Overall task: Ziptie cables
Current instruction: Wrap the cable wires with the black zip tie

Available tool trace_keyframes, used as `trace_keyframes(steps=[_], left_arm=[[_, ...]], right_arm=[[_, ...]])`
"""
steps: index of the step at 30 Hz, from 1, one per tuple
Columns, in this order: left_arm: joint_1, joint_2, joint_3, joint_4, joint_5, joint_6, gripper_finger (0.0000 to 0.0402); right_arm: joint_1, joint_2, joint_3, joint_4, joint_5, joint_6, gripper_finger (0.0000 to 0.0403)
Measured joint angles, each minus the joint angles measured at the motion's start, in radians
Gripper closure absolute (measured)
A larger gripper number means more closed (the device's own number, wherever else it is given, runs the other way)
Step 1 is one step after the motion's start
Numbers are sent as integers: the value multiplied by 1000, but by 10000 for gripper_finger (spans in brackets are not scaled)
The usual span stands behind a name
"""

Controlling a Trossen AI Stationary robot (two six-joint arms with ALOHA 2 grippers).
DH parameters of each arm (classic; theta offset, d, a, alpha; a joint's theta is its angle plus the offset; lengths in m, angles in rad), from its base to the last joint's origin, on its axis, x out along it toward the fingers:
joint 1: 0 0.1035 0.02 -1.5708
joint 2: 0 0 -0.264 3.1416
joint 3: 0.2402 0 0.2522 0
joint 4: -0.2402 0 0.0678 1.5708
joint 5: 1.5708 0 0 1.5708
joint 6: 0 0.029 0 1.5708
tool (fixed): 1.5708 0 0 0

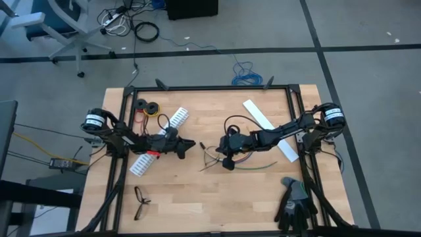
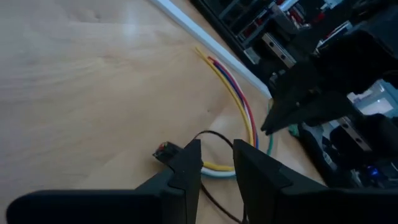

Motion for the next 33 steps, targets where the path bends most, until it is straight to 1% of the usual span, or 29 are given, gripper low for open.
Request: trace_keyframes(steps=[2,7,12,16,21,24,26,29,32,33], left_arm=[[-10,0,1,-12,1,-1,298],[-48,0,15,-47,-2,19,298],[-70,0,59,-133,-18,51,298],[-79,0,81,-166,-23,55,298],[-89,0,85,-166,-22,136,298],[-92,0,85,-171,-22,166,298],[-92,0,85,-171,-21,184,298],[-92,0,84,-171,-21,189,298],[-92,0,84,-166,-23,190,298],[-92,0,84,-166,-23,193,298]], right_arm=[[-9,0,0,-38,1,6,403],[-27,-5,0,-185,55,61,403],[-3,-75,0,-336,137,109,403],[54,-166,0,-495,188,237,403],[185,-258,0,-662,319,427,403],[249,-265,0,-667,384,478,403],[269,-251,0,-657,404,502,403],[268,-204,-1,-614,407,526,403],[248,-145,-1,-500,411,494,402],[238,-127,-1,-455,398,477,400]])
